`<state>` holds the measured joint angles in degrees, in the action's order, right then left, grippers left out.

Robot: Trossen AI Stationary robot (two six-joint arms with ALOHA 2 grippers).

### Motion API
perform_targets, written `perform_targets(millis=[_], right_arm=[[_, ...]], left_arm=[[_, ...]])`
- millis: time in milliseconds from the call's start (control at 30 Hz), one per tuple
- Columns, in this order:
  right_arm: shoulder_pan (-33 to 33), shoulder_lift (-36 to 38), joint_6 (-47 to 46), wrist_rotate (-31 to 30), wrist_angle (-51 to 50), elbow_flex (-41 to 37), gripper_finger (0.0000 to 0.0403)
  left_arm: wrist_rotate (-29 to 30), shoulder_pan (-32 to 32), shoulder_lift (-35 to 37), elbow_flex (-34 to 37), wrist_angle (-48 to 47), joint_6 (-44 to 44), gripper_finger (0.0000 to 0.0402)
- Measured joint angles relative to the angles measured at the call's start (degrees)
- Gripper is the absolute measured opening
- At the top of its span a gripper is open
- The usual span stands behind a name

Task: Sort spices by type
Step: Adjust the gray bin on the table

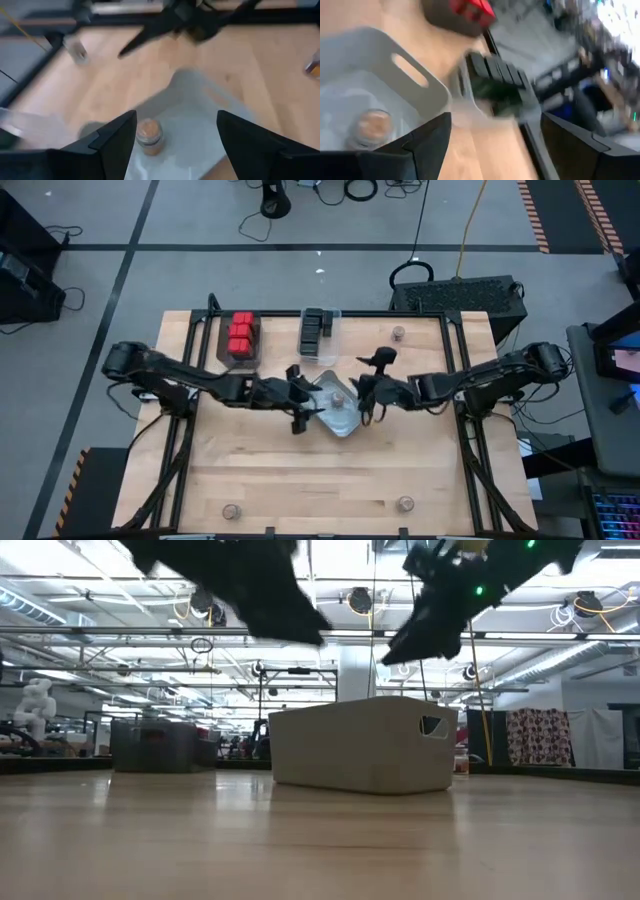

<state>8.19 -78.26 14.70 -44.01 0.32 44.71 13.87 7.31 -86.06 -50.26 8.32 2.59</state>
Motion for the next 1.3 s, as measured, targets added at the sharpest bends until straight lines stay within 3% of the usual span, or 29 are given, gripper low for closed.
perform_targets(millis=[100, 167, 367, 400, 667, 967, 1300], right_arm=[[-2.23, 0.17, -5.43, 0.86, -4.46, 0.02, 0.0265], [-3.49, 0.17, -7.97, 3.62, -8.38, 0.02, 0.0228], [-8.47, 0.17, -18.88, 11.61, -21.18, 0.02, 0.0035], [-9.29, 0.17, -20.11, 13.02, -21.69, 0.02, 0.0018], [-10.92, -1.21, -27.14, 22.01, -21.59, -1.84, 0.0002], [-9.63, -1.42, -35.40, 22.72, -19.75, -4.28, 0.0000], [-3.00, -1.61, -42.14, 24.58, -18.08, -4.28, 0.0000]], left_arm=[[5.00, 2.50, 6.50, 0.00, -4.23, -0.93, 0.0281], [9.16, 3.94, 10.39, 0.24, -6.63, -1.49, 0.0281], [16.89, 8.63, 20.06, 5.20, -7.19, -0.64, 0.0281], [17.83, 9.33, 21.35, 6.14, -6.57, -0.22, 0.0281], [21.56, 12.77, 28.28, 15.04, 3.62, 1.45, 0.0281], [21.24, 12.77, 28.61, 18.12, 7.07, 3.06, 0.0281], [20.39, 15.43, 28.61, 18.12, 7.85, 3.08, 0.0281]])
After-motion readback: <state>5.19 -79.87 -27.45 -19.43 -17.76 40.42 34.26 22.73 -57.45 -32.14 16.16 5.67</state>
